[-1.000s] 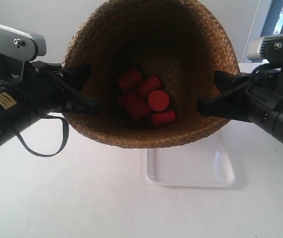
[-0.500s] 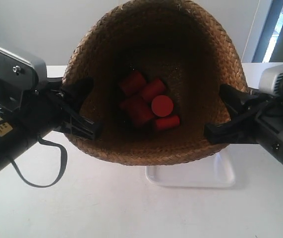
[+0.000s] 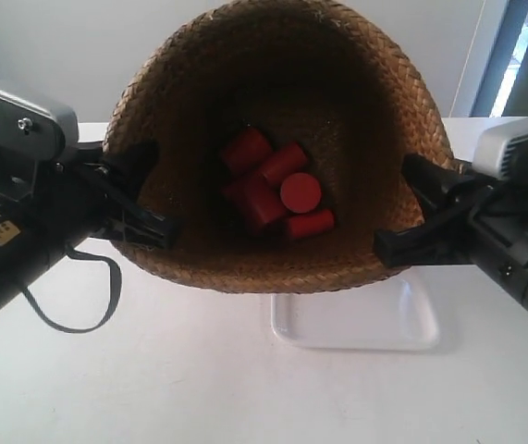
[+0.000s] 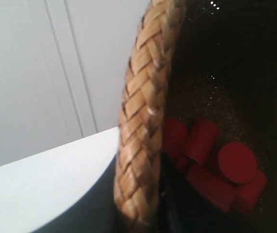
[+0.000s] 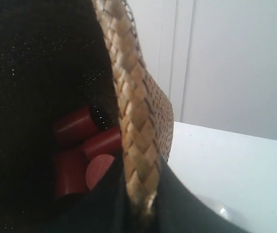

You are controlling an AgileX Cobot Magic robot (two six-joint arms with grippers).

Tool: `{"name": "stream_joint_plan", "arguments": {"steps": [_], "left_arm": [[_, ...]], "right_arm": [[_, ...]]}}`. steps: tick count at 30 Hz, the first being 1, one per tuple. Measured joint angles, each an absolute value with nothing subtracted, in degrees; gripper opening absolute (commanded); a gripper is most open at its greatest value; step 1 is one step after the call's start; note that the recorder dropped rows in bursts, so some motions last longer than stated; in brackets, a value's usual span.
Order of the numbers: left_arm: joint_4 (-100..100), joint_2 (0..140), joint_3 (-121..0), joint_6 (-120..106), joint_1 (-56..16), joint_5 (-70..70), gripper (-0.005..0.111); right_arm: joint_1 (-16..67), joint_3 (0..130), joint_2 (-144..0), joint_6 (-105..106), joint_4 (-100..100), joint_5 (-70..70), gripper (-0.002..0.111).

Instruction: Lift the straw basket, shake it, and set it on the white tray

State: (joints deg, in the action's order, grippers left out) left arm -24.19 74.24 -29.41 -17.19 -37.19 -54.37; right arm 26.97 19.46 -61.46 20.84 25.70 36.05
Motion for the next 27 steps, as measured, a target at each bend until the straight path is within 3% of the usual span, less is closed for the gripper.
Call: {"name": "stream_joint_plan", "arguments": {"steps": [13,27], "left_arm": [[-19.2,82.9,-36.7,-16.2,-31.7,-55.0,0.000],[-19.2,84.2,-37.2,-16.2,-31.5,-54.5,0.000]], "right_arm": [[26.9,26.3,-77.4,21.1,26.6,44.7,0.000],[26.9,26.7,-78.9,21.2,26.9,45.5,0.000]]}}
